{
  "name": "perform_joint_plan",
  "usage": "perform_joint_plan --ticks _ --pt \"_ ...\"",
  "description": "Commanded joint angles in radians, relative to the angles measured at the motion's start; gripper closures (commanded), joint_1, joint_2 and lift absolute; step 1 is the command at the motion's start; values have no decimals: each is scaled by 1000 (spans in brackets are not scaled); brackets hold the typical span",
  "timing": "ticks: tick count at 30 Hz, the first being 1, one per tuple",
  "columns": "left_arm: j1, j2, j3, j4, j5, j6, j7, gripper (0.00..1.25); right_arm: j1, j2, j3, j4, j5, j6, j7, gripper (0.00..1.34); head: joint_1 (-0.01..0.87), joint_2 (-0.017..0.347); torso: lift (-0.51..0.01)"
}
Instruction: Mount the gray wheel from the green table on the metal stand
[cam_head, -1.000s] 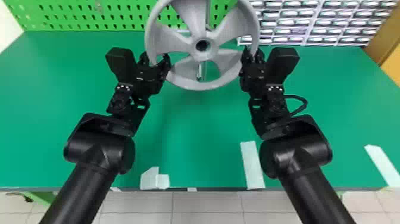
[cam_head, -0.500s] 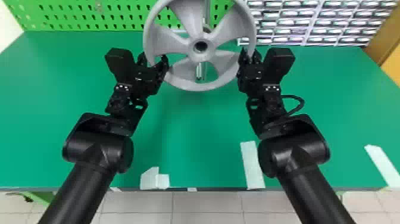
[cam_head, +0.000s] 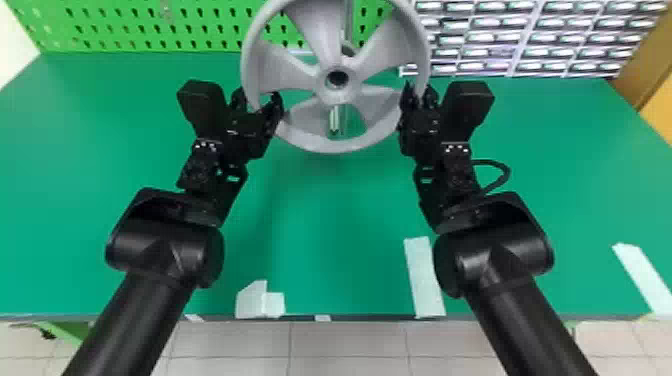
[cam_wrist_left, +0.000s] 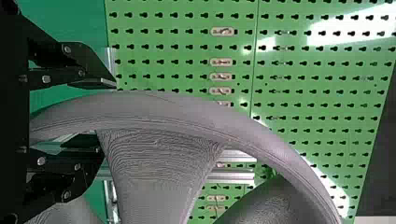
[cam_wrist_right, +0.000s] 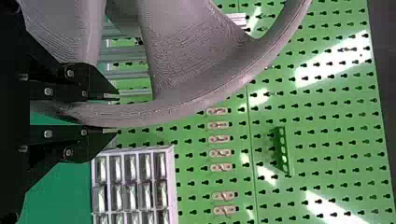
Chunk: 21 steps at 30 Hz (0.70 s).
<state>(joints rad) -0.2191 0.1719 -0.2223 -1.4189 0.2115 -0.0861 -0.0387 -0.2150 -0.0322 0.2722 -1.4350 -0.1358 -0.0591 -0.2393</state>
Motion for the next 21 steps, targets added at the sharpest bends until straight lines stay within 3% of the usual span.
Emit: perform_joint_plan --ticks 1,16,21 --pt "-9 0 -5 17 -1 -9 -3 762 -3 0 -2 5 1 1 0 1147 867 52 -100" --pt "-36 3 0 43 -11 -27 -12 757 -11 -2 -1 8 5 -2 0 1147 867 52 -100" --pt "-42 -3 -5 44 -18 -30 14 757 -12 1 -4 8 15 -10 0 1147 867 52 -100"
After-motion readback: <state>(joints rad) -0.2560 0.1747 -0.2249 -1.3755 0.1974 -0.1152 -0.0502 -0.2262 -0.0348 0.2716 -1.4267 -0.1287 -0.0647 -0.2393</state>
